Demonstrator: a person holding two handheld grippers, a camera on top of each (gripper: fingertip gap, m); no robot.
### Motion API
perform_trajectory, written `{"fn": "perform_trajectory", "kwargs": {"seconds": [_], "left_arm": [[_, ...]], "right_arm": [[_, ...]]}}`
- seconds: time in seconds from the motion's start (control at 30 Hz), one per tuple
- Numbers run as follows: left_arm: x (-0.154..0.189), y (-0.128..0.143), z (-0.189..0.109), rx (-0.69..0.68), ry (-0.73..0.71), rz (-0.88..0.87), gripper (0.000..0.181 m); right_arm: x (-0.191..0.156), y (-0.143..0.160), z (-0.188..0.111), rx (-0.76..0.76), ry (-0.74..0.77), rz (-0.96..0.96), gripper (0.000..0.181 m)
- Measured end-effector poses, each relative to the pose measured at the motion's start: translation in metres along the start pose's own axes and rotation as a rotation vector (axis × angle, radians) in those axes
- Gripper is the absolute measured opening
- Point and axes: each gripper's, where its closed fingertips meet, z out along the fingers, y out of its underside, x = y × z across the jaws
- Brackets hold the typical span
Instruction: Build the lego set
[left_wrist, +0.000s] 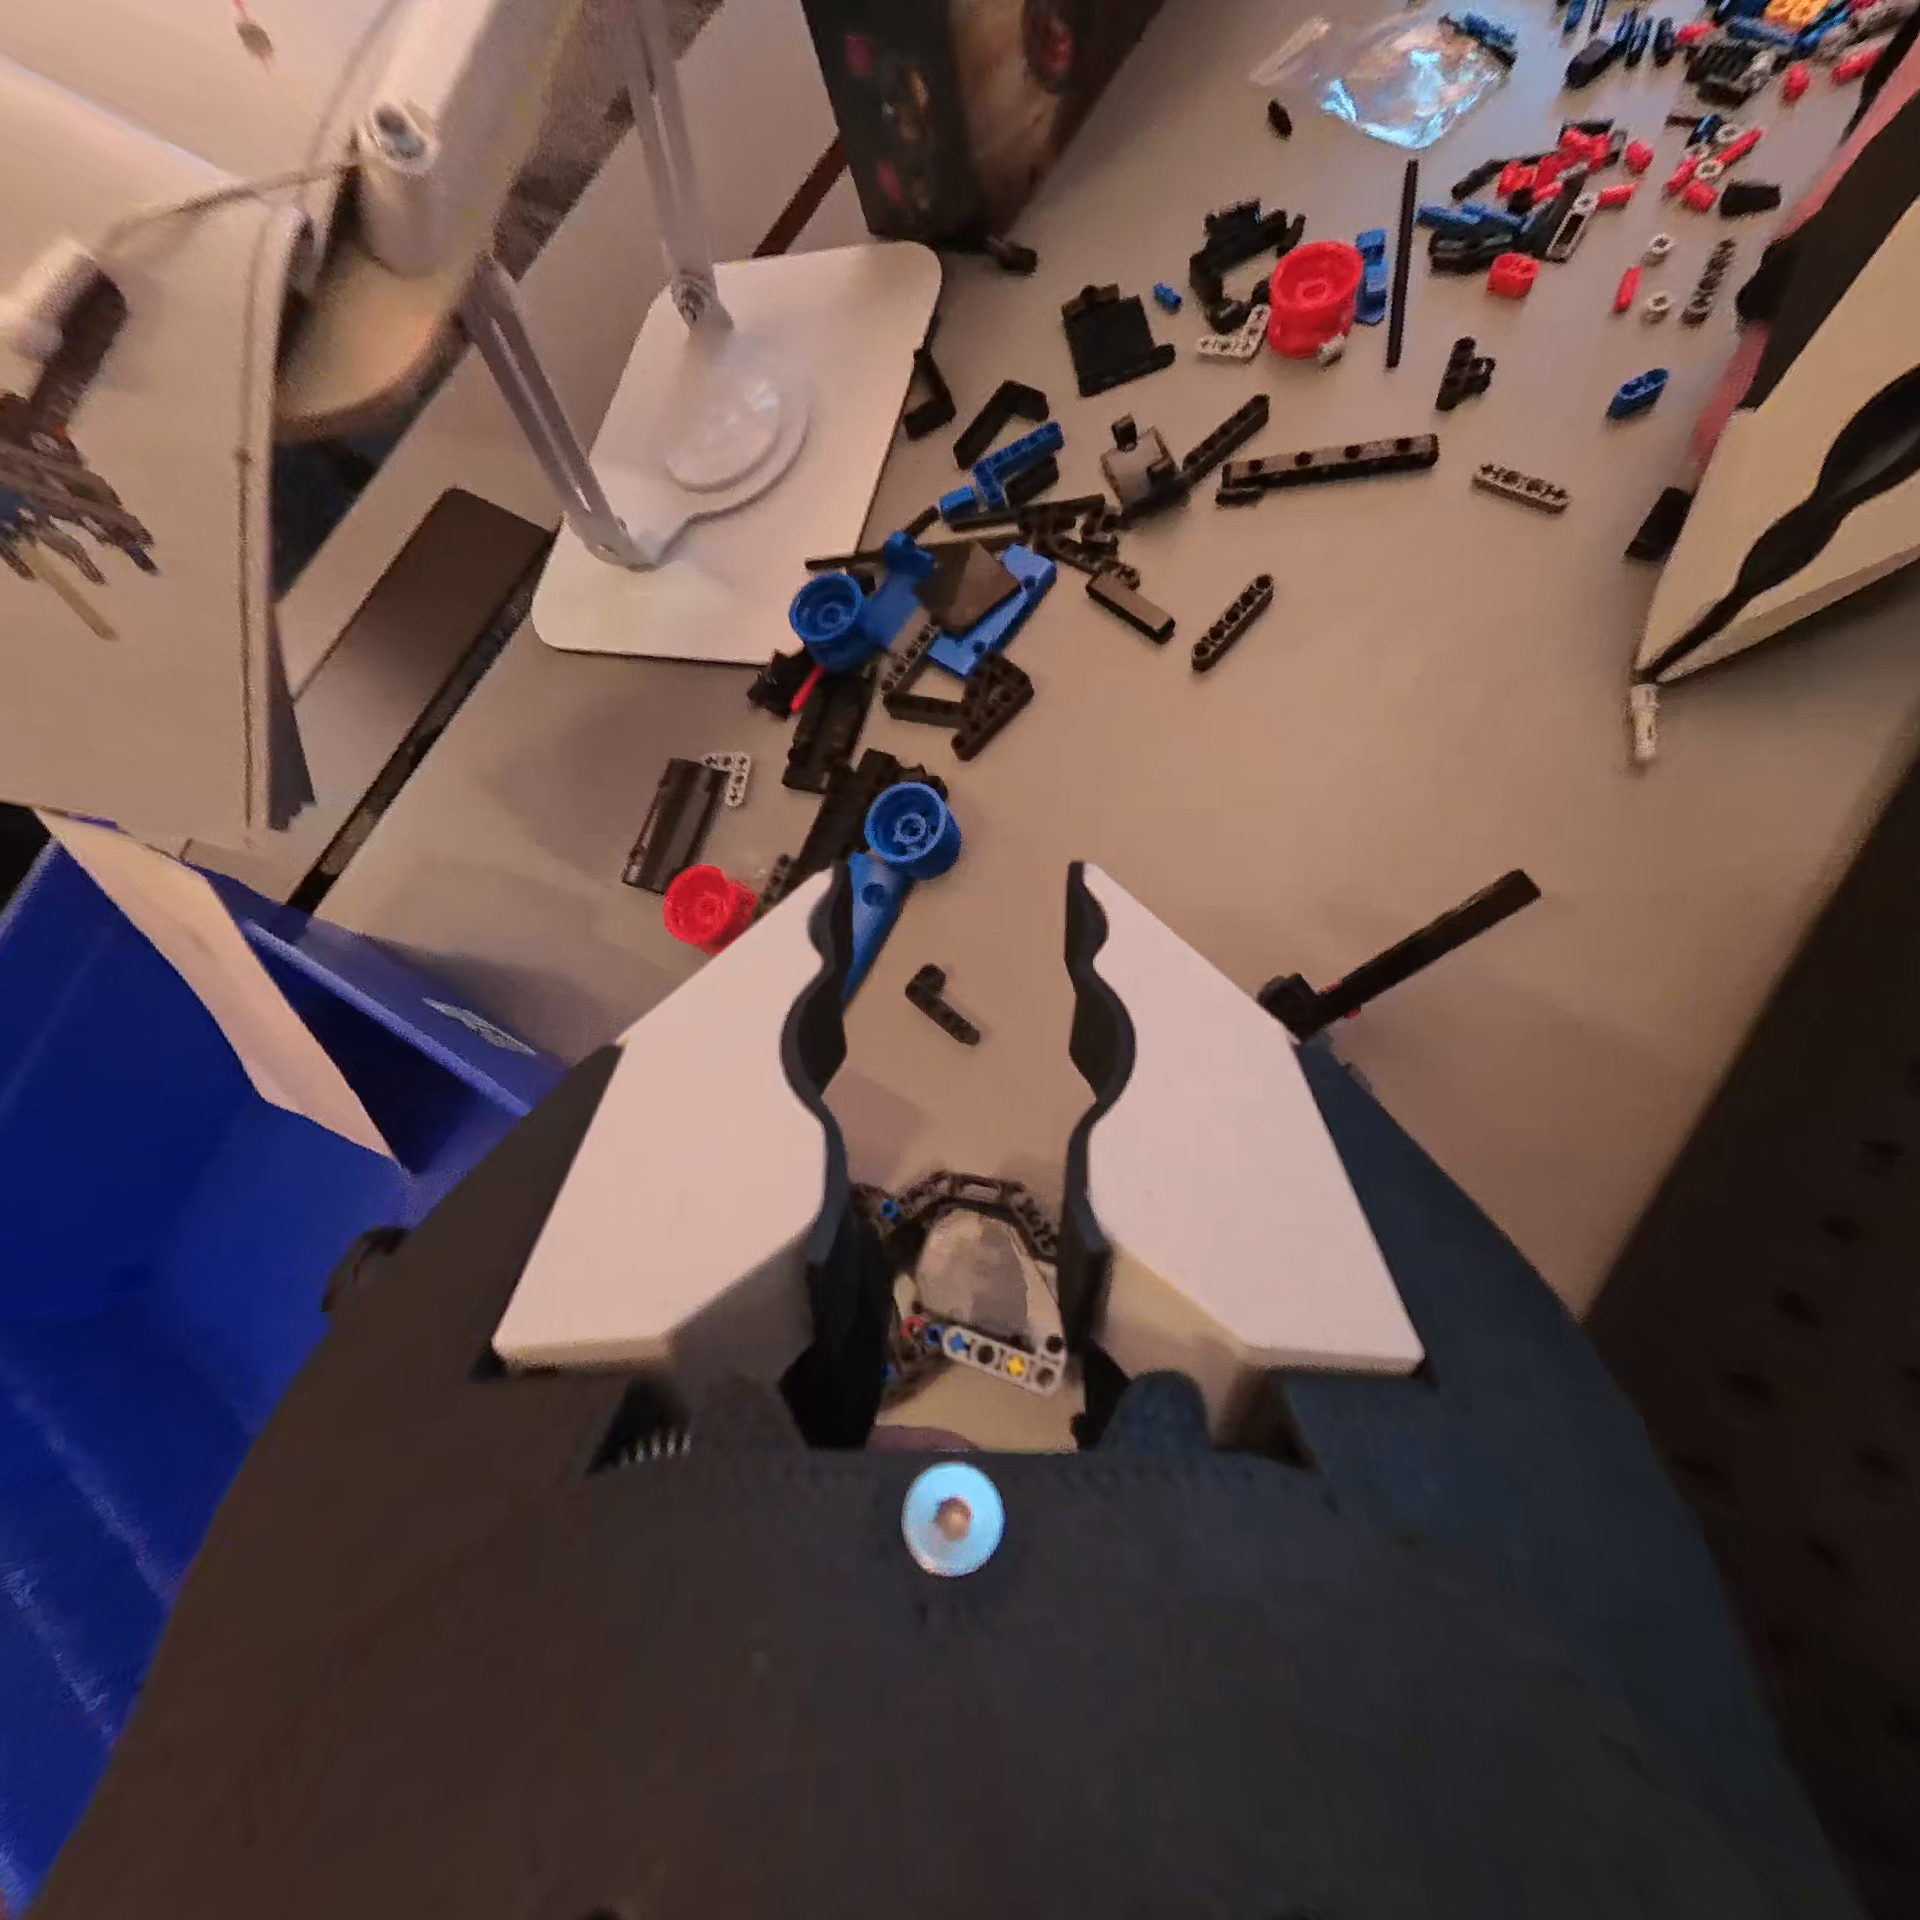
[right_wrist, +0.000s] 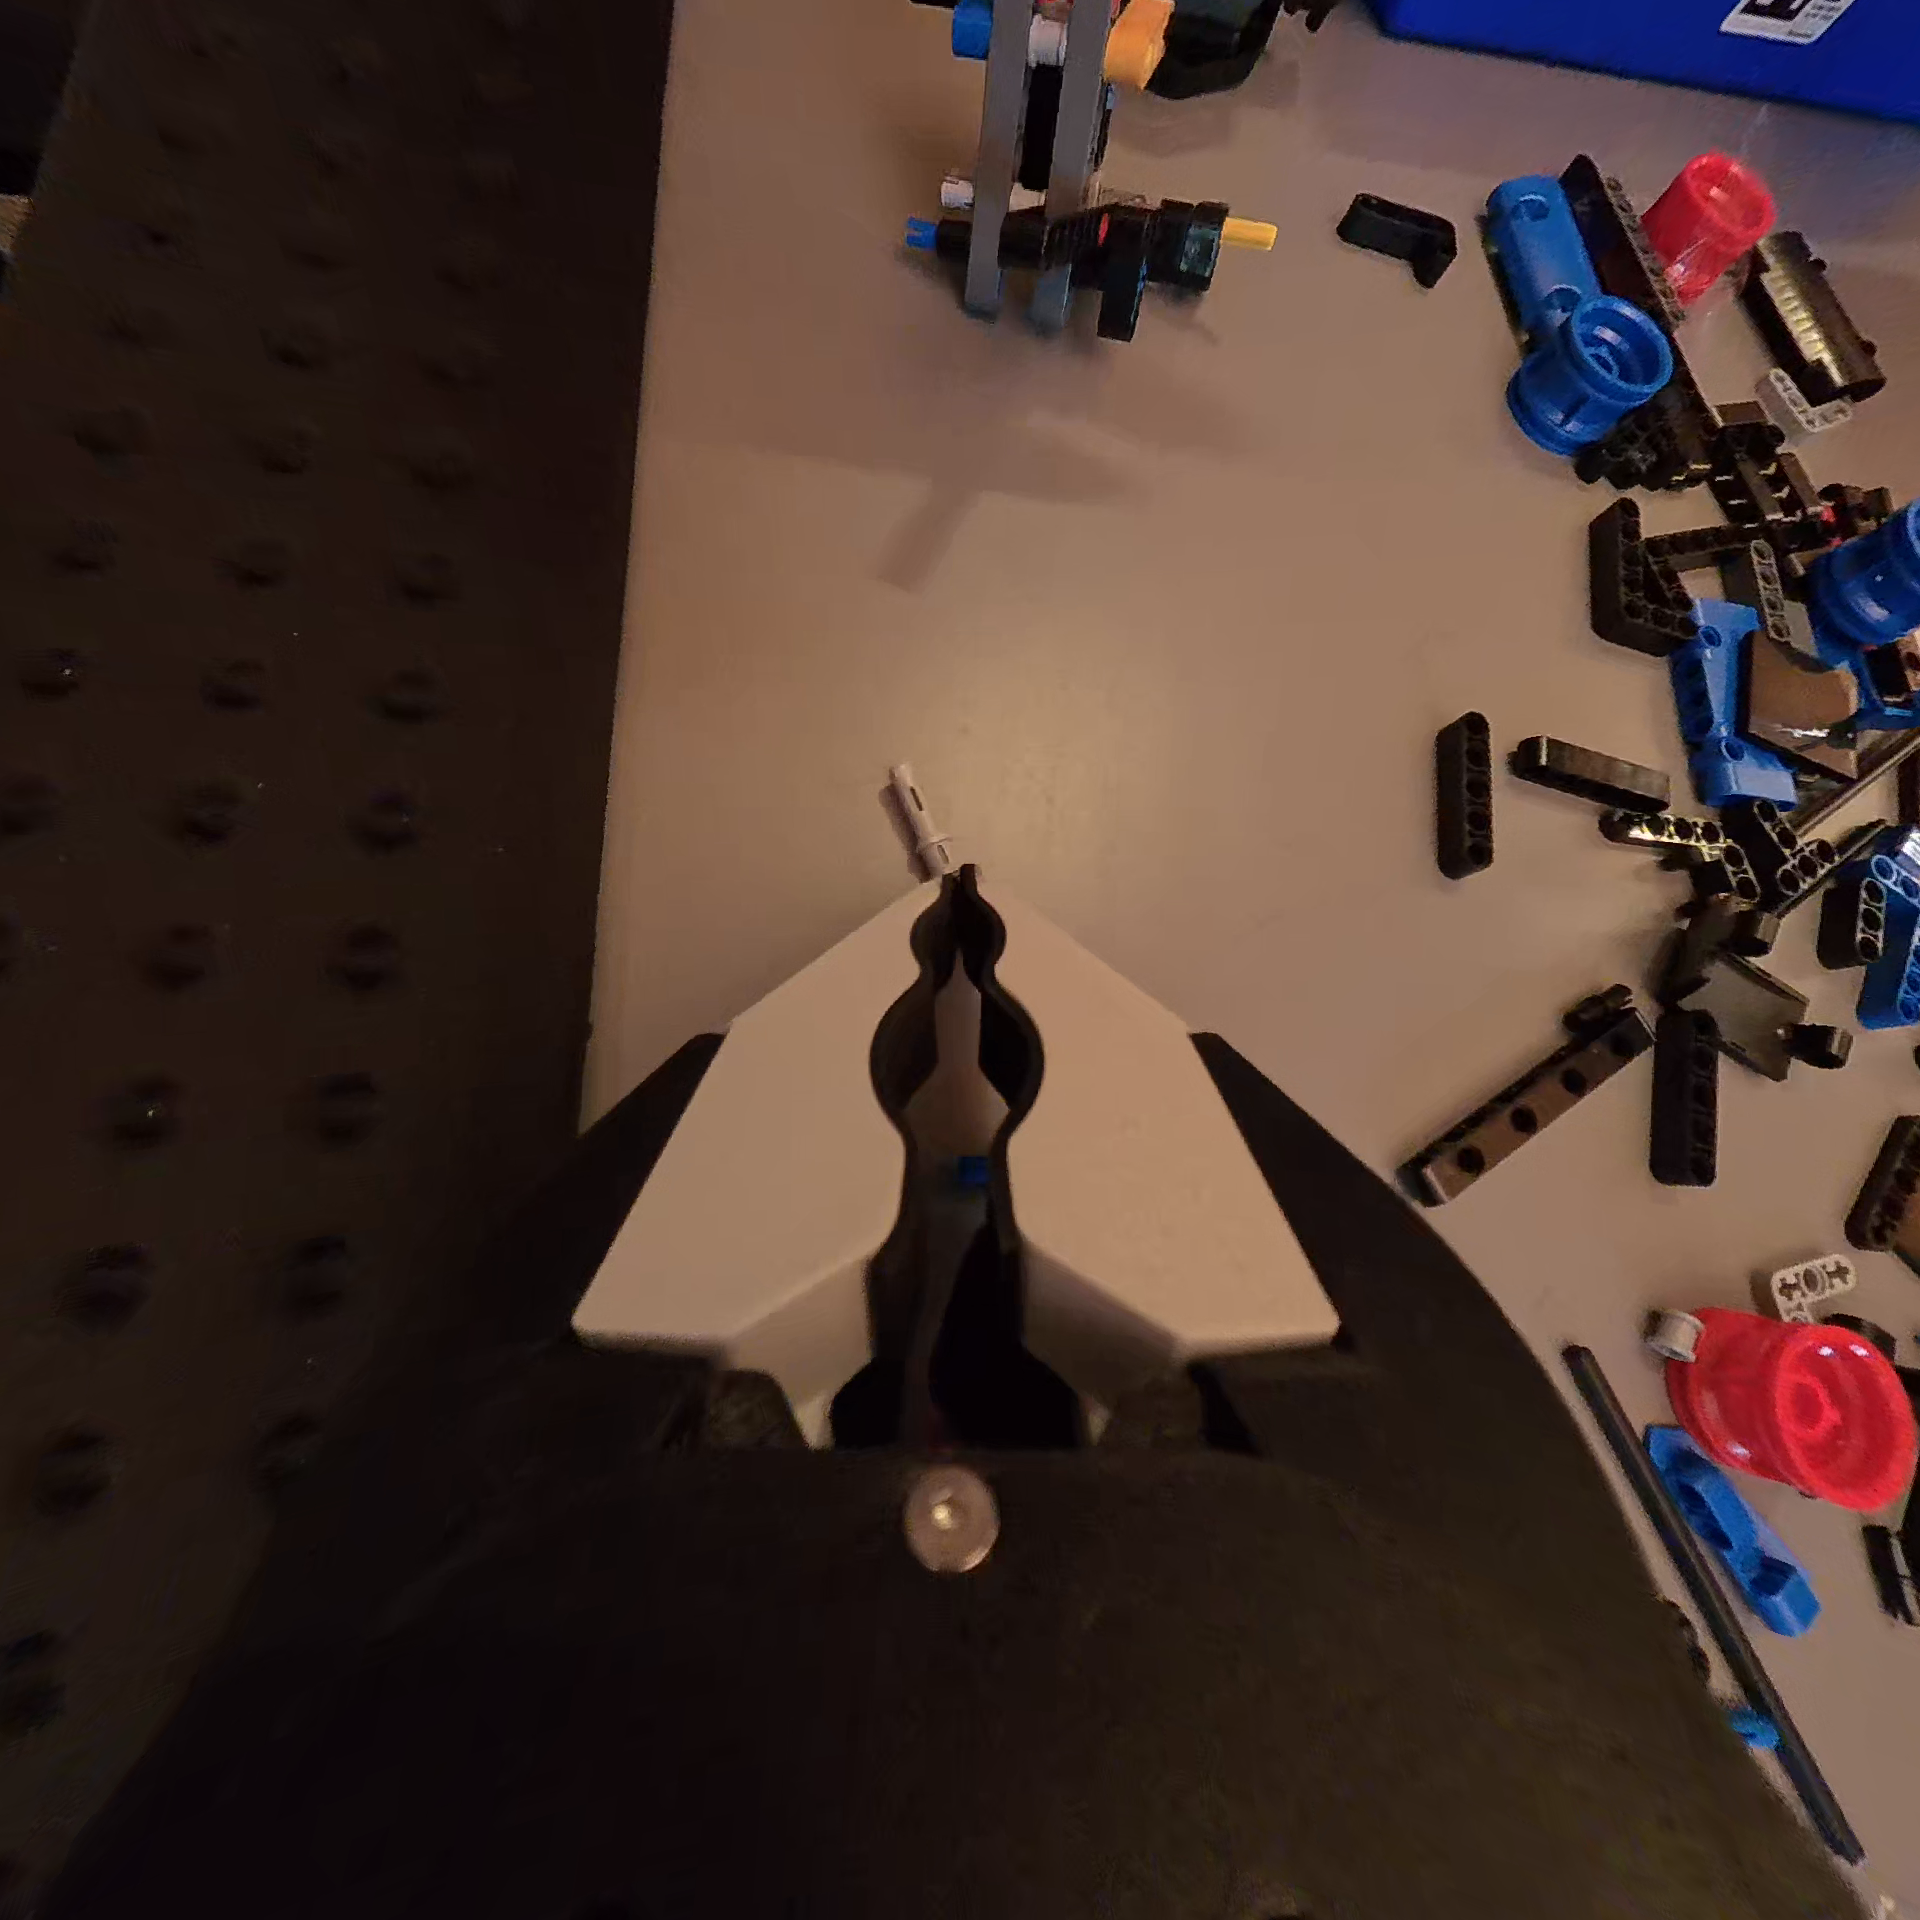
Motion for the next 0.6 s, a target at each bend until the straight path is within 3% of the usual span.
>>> {"fn": "perform_trajectory", "kwargs": {"seconds": [0.33, 0.47, 0.6], "left_arm": [[0.017, 0.05, -0.015, -0.055, -0.006, -0.128, 0.042], [0.032, 0.067, -0.01, -0.083, 0.042, -0.142, 0.046], [0.039, 0.075, -0.006, -0.107, 0.064, -0.138, 0.047]], "right_arm": [[0.003, 0.007, -0.002, -0.005, -0.02, 0.079, 0.014], [-0.002, 0.007, -0.002, -0.009, -0.045, 0.074, 0.005], [-0.001, 0.006, -0.002, -0.008, -0.048, 0.098, 0.009]]}}
